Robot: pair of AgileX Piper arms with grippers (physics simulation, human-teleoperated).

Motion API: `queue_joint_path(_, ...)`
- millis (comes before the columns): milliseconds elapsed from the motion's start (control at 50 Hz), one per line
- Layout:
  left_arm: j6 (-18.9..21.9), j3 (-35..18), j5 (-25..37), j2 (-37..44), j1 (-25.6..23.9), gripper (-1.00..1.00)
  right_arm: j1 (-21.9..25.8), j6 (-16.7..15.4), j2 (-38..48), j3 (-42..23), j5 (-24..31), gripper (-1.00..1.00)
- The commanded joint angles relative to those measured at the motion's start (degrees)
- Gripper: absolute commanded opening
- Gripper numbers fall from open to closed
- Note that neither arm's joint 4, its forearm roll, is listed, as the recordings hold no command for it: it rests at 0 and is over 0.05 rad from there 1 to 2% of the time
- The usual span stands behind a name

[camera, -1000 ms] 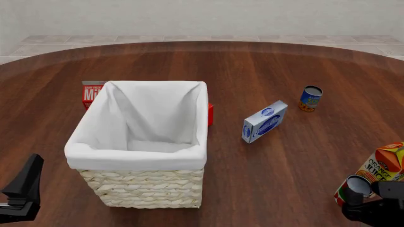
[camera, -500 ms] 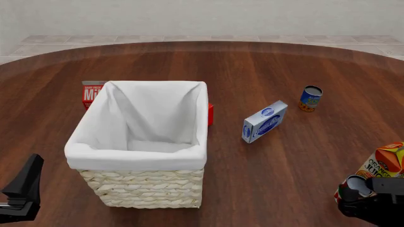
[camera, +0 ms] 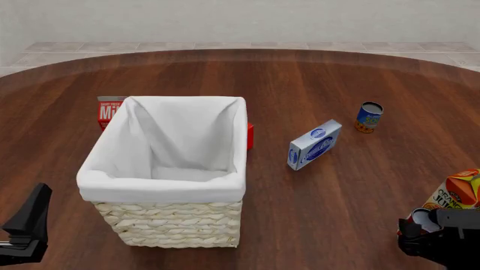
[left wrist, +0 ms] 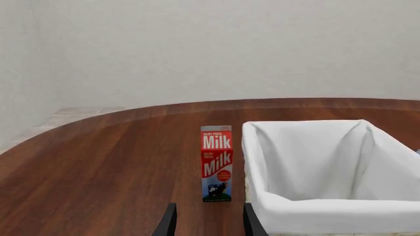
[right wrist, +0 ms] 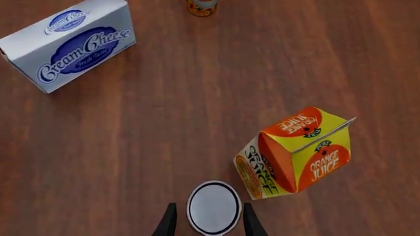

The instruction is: Pick up the alphabet soup and the tomato sauce, and put them in the basket.

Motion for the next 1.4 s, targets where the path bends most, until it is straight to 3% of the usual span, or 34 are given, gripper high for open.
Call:
queue_joint_path(20, -0.01, 0.00, 0.01, 0.00, 0.03, 1.00, -0.11, -0.10, 2.74, 0.00, -2.35, 1.00)
queue_joint_path(300, -0.04, 0.00, 0.00, 0.00, 0.03, 1.00, -0.12, -0.44, 3.77, 0.00, -3.32, 1.00)
queue_joint_path(320, -0.03, 0.00, -0.01, 0.00, 0.02, 1.00, -0.01, -0.30, 3.41, 0.00, -2.98, -1.00)
queue_joint_path(720, 0.00, 0.00, 0.01, 0.00, 0.01, 1.00, 0.08, -0.89, -2.02, 0.00, 1.40, -1.00)
queue_joint_path(1060, -0.05, 0.01, 0.06, 0.01, -0.12, 1.00, 2.54, -0.47, -20.88, -0.42, 17.75, -1.00)
queue_joint_path(1260, -0.29, 0.00, -0.03, 0.00, -0.07, 1.00, 5.11, 0.04, -30.33, -5.64, 30.25, -1.00)
queue_joint_path(1400, -0.47, -0.05, -0.07, 0.00, -0.04, 1.00, 6.40, 0.24, -34.31, -8.84, 35.96, -1.00)
